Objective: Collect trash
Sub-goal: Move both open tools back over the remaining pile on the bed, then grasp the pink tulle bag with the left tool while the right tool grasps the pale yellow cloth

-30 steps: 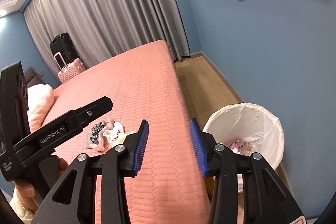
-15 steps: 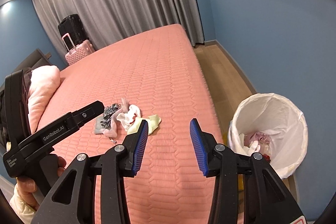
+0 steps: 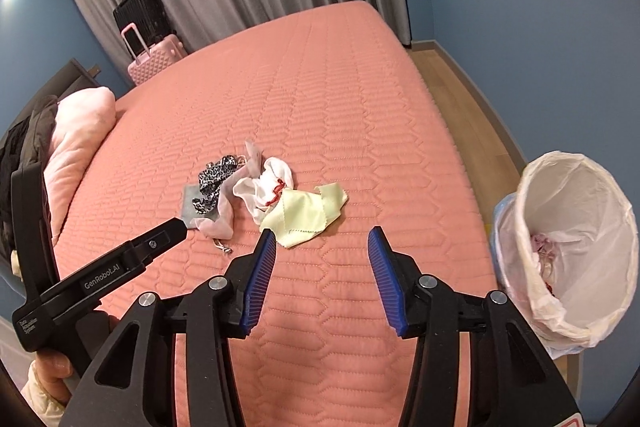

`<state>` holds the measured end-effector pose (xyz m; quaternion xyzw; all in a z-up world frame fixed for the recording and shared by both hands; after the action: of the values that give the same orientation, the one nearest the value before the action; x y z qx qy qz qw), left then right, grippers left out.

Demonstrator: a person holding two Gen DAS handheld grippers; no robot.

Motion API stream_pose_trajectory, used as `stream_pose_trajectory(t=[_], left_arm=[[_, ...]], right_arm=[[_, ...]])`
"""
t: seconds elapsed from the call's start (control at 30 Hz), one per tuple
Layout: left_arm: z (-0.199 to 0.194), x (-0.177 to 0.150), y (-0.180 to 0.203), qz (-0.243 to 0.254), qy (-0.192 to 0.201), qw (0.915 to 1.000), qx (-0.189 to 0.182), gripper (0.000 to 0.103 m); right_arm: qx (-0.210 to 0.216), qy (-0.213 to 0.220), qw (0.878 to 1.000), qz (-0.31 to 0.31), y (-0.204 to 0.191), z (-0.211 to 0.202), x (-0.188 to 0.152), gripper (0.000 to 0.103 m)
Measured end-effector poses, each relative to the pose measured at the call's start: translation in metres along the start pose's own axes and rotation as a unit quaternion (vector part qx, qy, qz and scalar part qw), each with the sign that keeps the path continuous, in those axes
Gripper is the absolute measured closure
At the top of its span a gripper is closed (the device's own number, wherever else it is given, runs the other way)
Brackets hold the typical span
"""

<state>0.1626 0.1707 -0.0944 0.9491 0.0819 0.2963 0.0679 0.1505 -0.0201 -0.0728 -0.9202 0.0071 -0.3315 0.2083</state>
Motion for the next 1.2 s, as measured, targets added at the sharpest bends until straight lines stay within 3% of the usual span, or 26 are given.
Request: stream_pose_trajectory(t=[0.2,0.3,0.5,0.63,0.73,0.83,0.9,0.97,1.2], left_arm=[[0.032,0.004,-0.015,-0.010,-0.023,0.9996,0.009,0.018],[0.045,0.005,-0.019,-0.011,-0.035,0.9993,0.011,0.024],[0.064,0.010,-0.020,-0.009,-0.048,0.9988,0.000,0.046],[0.071,0.013,-0.018,0.000,-0.054,0.9985,-0.008,0.071],[0.073,0.014,-0.017,0.004,-0.054,0.9985,-0.012,0.084],[0.074,0.016,-0.017,0.003,-0.054,0.9984,-0.016,0.093],[0.071,0.018,-0.015,0.004,-0.051,0.9985,-0.018,0.098],[0.066,0.019,-0.011,0.006,-0.045,0.9987,-0.021,0.100],[0.030,0.030,0.011,0.020,-0.010,0.9988,-0.043,0.101]], right_arm=[[-0.001,-0.025,1.000,0.004,0.005,0.046,0.005,0.055],[-0.003,-0.035,0.999,0.009,0.008,0.065,0.009,0.055],[-0.006,-0.055,0.998,0.015,0.017,0.101,0.013,0.055],[-0.009,-0.068,0.997,0.017,0.021,0.124,0.012,0.055],[-0.010,-0.081,0.996,0.023,0.025,0.139,0.010,0.056],[-0.007,-0.095,0.995,0.028,0.029,0.151,0.007,0.069],[-0.005,-0.102,0.994,0.031,0.031,0.156,0.004,0.088],[0.000,-0.105,0.994,0.030,0.030,0.156,0.002,0.099],[0.015,-0.062,0.998,0.010,0.012,0.110,0.016,0.100]])
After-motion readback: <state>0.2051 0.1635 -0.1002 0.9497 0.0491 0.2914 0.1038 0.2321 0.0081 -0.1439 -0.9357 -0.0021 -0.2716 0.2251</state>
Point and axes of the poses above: each gripper's, at about its wrist camera, not at the fingertips, and z roughly the way its jaws point, y to its right, x to its top, the point moved 2 cm from there along z, roughly the way its jaws point, and after that the axes turned 11 degrees about x, right-handed, at the moved point
